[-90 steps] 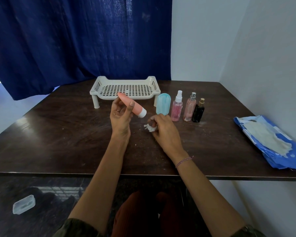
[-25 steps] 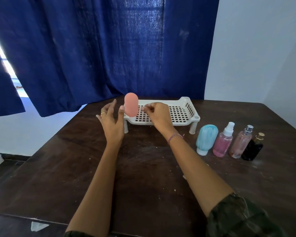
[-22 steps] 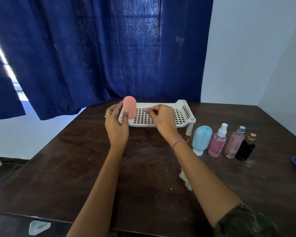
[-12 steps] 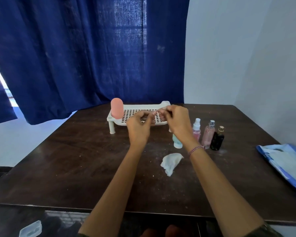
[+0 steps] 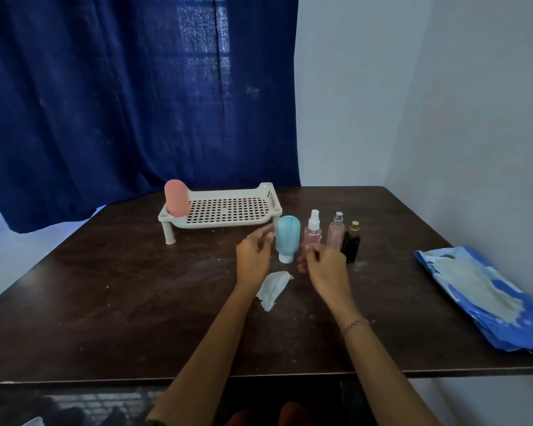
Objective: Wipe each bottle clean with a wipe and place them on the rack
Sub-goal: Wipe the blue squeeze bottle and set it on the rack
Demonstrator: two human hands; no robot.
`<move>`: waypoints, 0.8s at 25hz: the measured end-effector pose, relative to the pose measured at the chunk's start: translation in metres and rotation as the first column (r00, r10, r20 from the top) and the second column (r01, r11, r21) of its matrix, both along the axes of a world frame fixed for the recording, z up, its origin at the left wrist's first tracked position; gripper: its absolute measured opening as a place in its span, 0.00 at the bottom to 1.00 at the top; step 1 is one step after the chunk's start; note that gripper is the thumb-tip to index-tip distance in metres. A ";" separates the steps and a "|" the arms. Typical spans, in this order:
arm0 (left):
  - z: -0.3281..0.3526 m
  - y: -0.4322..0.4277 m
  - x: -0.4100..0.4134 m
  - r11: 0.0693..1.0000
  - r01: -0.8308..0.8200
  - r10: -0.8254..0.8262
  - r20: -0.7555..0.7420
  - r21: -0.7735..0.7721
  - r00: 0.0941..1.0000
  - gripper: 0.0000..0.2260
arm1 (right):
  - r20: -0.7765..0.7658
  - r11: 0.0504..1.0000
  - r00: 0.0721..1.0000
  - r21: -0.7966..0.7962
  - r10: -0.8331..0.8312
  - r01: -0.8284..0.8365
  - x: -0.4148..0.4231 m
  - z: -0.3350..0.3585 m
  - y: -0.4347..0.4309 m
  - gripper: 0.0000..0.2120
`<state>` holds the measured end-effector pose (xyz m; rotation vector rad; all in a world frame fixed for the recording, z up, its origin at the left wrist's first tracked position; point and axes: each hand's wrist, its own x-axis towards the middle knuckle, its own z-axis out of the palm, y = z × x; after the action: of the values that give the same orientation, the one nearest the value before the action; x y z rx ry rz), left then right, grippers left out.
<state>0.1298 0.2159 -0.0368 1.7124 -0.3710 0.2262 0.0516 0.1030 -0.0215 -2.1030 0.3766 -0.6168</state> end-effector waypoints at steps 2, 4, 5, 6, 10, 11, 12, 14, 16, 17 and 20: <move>-0.004 -0.002 0.003 1.000 0.011 -0.010 -0.018 0.020 1.000 0.13 | -0.034 0.998 0.998 0.032 0.049 -0.048 0.003 -0.007 0.002 0.11; -0.009 -0.003 0.004 0.999 0.034 -0.034 -0.022 0.034 0.999 0.14 | -0.049 0.995 0.995 0.056 0.085 -0.083 0.005 -0.012 0.003 0.11; -0.011 -0.003 0.005 0.998 0.042 -0.041 -0.019 0.042 0.999 0.14 | -0.061 0.994 0.994 0.055 0.093 -0.090 0.007 -0.013 0.003 0.11; -0.012 -0.003 0.006 0.998 0.043 -0.042 -0.019 0.052 0.999 0.13 | -0.077 0.995 0.992 0.045 0.097 -0.094 0.009 -0.015 0.002 0.11; -0.013 -0.005 0.011 0.997 0.027 -0.025 -0.030 0.069 0.999 0.12 | -0.110 0.992 0.987 0.049 0.121 -0.116 0.013 -0.015 0.000 0.13; -0.013 -0.006 0.011 0.997 0.027 -0.025 -0.031 0.072 0.999 0.12 | -0.111 0.991 0.986 0.059 0.126 -0.120 0.014 -0.015 -0.001 0.14; -0.014 -0.007 0.011 0.997 0.028 -0.026 -0.029 0.073 0.999 0.12 | -0.111 0.991 0.986 0.055 0.125 -0.120 0.015 -0.015 0.000 0.15; -0.014 -0.008 0.012 0.997 0.037 -0.036 -0.028 0.062 0.999 0.11 | -0.112 0.995 0.989 -0.005 0.100 -0.101 0.016 -0.018 0.003 0.16; -0.014 -0.008 0.013 0.998 0.041 -0.040 -0.031 0.049 0.999 0.11 | -0.086 0.996 0.994 -0.052 0.074 -0.079 0.017 -0.021 0.005 0.18; -0.013 -0.007 0.013 0.998 0.036 -0.035 -0.031 0.043 0.999 0.10 | -0.069 0.995 0.995 -0.061 0.071 -0.076 0.017 -0.022 0.006 0.18; -0.012 -0.001 0.013 1.000 0.020 -0.021 -0.064 -0.019 0.998 0.09 | -0.038 0.994 0.997 -0.086 0.069 -0.073 0.016 -0.022 0.009 0.19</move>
<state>0.1429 0.2146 -0.0488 1.6932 -0.3375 0.1586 0.0679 0.1115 -0.0435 -2.2035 0.2979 -0.5640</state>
